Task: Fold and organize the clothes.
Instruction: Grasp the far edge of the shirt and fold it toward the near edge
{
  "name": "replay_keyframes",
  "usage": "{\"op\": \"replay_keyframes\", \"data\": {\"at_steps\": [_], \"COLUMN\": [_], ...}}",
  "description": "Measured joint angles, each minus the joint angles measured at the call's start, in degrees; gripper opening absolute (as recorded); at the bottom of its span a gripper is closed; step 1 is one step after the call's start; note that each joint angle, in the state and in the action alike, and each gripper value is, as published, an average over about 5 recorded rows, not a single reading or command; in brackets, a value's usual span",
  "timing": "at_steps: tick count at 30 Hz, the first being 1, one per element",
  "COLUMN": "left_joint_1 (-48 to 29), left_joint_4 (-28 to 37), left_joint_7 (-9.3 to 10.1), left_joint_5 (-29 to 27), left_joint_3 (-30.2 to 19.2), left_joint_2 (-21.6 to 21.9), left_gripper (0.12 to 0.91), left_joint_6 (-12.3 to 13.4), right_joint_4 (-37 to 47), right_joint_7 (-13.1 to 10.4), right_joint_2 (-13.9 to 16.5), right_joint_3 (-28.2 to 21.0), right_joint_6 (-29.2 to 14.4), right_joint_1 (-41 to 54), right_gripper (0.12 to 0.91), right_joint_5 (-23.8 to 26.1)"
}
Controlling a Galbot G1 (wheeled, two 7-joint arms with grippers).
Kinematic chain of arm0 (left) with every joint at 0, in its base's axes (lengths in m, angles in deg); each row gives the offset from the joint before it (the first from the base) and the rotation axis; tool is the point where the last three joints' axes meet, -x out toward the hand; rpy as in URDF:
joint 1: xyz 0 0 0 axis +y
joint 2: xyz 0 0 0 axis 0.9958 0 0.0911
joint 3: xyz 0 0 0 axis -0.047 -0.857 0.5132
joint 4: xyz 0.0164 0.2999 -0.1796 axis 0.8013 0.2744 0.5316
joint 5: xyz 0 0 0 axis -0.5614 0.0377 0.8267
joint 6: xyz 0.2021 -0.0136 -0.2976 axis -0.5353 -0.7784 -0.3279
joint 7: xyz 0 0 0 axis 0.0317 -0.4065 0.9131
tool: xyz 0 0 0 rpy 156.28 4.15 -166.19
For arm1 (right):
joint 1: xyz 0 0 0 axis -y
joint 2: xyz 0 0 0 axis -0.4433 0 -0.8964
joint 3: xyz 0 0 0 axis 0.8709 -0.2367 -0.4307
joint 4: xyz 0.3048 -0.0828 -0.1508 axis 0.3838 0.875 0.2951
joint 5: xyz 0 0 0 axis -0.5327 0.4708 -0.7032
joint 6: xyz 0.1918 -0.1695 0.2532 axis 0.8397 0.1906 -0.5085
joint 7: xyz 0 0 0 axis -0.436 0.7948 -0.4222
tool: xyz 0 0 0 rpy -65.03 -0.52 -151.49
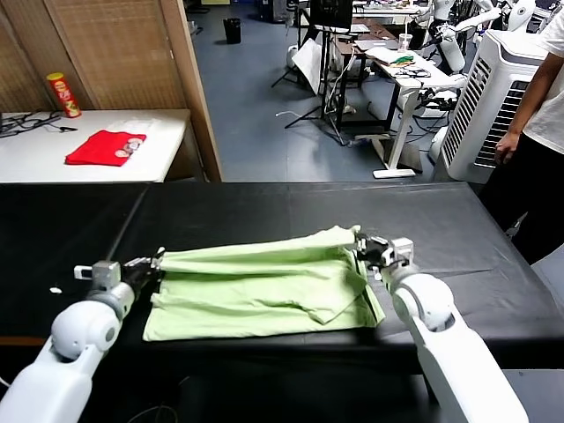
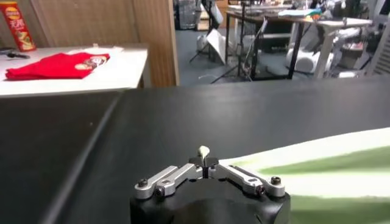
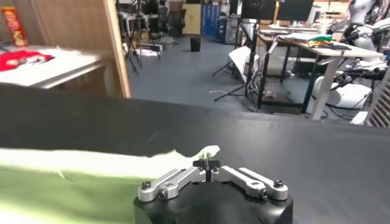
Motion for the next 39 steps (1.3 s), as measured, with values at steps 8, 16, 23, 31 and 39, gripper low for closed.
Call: {"op": "replay_keyframes", "data": {"at_steps": [8,16,23,31,39], "left_joint_1": [5.49,10.07,13.58,17.04,18.55], "left_joint_4": [-5.18,-9.2,-11.87,-12.26,-13.24], "left_joint_7": [0.1,0.1,0.12,-0.12,-0.07], "left_joint_5": [-1.1,-2.66,-4.71,-8.24,-9.21], "left_joint_3": [2.28,4.05,5.33,5.47,5.86], "left_joint_2": [-0.53,-1.15,-2.32,-3.79,-4.23], "left_gripper": [0.131,0.131,0.131,0.131,0.409], "left_joint_6": [0.08,0.28,0.65,1.15,0.13], "right_joint_4": [-5.46,-7.66,-8.87,-10.51,-14.05], "right_joint_7": [-0.04,-0.09,-0.37,0.06,0.2], "right_joint_2": [1.02,1.1,1.26,1.05,2.12], "right_joint_3": [2.47,3.48,4.16,4.47,6.16], "right_joint_6": [0.31,0.45,0.98,2.1,3.51], "right_joint_1": [-7.54,-11.73,-14.0,-16.25,-18.67], "right_gripper": [0.121,0.121,0.121,0.121,0.379], "right_joint_5": [0.05,0.28,0.44,0.58,-0.34]}}
